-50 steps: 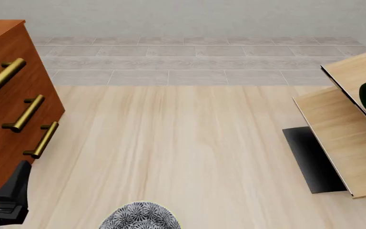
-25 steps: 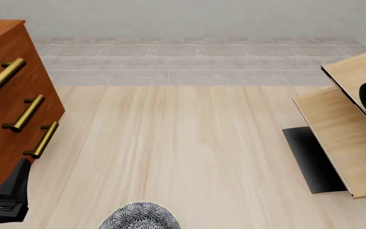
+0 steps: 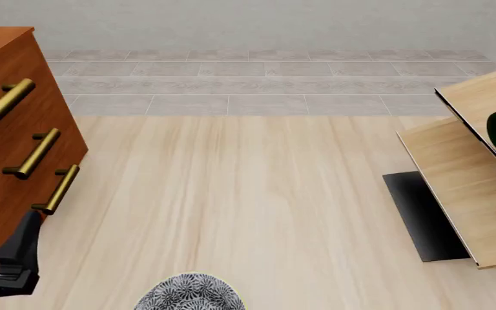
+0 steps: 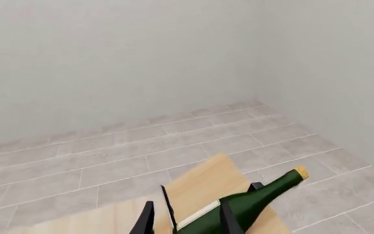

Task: Put the wine bottle on the wine rack.

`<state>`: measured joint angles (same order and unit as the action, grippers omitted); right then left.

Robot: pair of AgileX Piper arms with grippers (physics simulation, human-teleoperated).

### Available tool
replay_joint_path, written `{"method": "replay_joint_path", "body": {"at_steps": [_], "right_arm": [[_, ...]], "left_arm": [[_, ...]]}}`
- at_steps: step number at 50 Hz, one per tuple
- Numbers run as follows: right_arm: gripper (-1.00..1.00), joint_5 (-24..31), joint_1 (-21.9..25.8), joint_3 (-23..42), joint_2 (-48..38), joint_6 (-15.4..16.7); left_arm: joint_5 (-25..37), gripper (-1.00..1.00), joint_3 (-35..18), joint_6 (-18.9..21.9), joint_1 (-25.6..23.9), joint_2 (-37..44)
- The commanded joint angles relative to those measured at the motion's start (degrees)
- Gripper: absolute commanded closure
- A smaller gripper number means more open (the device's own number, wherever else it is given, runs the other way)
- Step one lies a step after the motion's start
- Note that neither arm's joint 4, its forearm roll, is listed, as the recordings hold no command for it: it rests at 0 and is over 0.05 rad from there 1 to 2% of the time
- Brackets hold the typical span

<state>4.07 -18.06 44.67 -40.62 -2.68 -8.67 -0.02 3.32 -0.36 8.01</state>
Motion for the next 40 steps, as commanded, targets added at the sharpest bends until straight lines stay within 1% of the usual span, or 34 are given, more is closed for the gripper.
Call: {"method": "replay_joint_path", "body": {"at_steps": [1, 9, 10, 18, 19, 29, 31, 40], "right_arm": [[-1.0, 2.3, 3.8, -2.3, 4.3, 3.1], [-1.0, 3.9, 6.1, -3.0, 6.7, 3.5], [-1.0, 4.1, 6.8, -3.3, 7.1, 4.1], [-1.0, 5.7, 8.4, -4.0, 9.5, 4.4], [-1.0, 6.0, 8.8, -4.1, 9.8, 5.0], [-1.0, 7.9, 10.3, -4.8, 12.7, 4.7], [-1.0, 8.3, 10.8, -5.2, 13.5, 5.0], [-1.0, 9.9, 11.5, -5.7, 15.5, 5.3]], "left_arm": [[-1.1, -1.0, 0.0, 0.1, -0.1, 0.8], [-0.7, -1.0, 0.0, 0.1, -0.1, 0.3], [-0.7, -1.0, 0.0, 0.0, -0.1, 0.2], [-0.2, -1.0, -0.1, 0.1, -0.1, -0.4], [-0.2, -1.0, -0.1, 0.1, -0.1, -0.4], [4.4, -1.0, -2.4, 0.6, 0.6, -4.0], [5.4, -1.0, -2.8, 0.9, 0.6, -4.7], [7.5, -1.0, -4.6, 1.2, 0.8, -5.7]]}}
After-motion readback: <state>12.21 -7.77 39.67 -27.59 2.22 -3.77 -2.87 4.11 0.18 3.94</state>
